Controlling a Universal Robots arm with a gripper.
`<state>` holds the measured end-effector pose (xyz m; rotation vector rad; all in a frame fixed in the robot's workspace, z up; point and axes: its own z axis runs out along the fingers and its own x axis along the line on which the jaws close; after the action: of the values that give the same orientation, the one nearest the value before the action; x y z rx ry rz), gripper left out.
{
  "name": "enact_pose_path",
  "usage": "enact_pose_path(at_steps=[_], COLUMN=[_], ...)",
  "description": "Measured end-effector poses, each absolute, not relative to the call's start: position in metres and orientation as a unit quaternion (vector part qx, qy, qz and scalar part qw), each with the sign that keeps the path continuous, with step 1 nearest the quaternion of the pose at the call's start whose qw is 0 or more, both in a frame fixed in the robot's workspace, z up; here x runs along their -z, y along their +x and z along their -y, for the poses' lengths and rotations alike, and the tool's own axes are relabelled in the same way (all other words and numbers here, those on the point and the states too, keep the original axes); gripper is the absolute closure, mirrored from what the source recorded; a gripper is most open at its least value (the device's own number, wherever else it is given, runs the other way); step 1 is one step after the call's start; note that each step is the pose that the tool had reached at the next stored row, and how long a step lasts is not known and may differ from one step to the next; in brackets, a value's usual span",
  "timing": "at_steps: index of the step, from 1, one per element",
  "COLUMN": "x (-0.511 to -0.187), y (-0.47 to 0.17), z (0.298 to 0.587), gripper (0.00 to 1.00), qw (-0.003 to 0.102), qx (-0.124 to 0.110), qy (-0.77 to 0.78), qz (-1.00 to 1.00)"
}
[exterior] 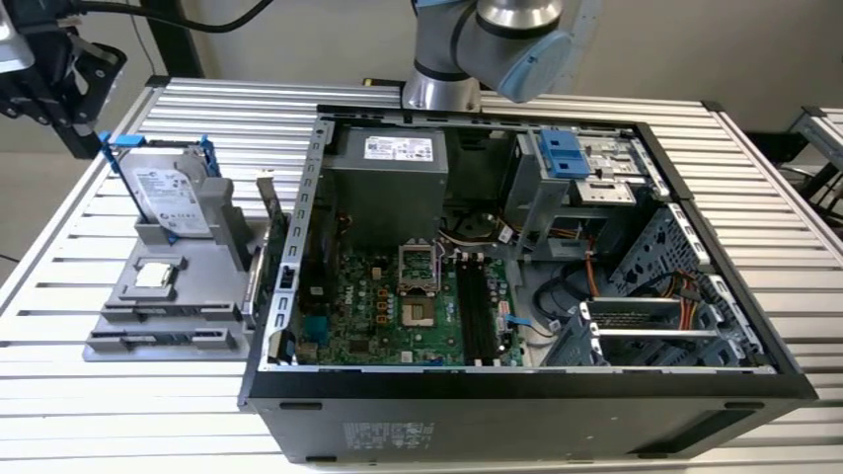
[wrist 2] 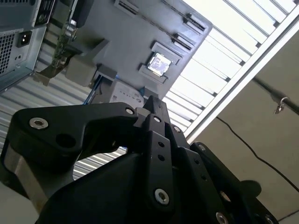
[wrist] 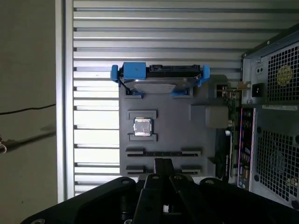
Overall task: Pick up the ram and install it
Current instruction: 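Reach for the ram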
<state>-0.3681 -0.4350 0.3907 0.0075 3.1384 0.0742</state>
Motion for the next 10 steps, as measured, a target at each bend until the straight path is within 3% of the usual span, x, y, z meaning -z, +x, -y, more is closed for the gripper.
enact_pose_path(at_steps=[10], x=[-0.3906], y=[-0.3679], z=[0.4408], gripper=[1.0], qw=[0.001], qx=[-0.024], qy=[0.002], qz=[-1.0])
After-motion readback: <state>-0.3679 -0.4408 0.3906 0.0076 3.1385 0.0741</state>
